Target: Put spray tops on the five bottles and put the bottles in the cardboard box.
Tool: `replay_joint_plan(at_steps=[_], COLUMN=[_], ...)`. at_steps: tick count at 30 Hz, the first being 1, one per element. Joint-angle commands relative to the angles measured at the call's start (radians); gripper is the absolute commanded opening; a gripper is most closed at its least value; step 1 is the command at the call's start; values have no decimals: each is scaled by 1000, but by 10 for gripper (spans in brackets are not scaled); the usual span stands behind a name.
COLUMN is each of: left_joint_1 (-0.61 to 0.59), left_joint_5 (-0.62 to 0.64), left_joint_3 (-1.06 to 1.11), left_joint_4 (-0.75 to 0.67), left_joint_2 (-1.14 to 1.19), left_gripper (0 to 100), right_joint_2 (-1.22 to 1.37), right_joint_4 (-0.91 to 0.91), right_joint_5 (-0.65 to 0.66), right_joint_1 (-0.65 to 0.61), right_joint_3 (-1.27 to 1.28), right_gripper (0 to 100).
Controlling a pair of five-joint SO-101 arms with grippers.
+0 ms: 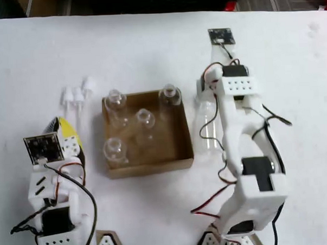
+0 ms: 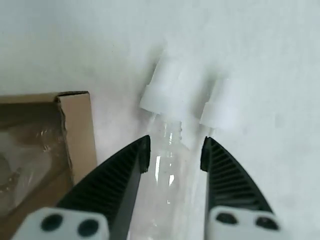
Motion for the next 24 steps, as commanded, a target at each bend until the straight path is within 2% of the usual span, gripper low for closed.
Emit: replay_joint_plan(at_steps=[1,24], left_joint_1=[10,5], left_joint_5=[-15,-17], left_joint_3=[-52,-54], left_joint_4=[-34,-34], left_joint_2=[-18,-18], left_gripper=[28,28], right_joint_2=[24,151], right_joint_4=[53,77], right_joint_5=[17,17], right_joint_1=[-7,-13], right_joint_3=[-86,-143], right_gripper=[149,148])
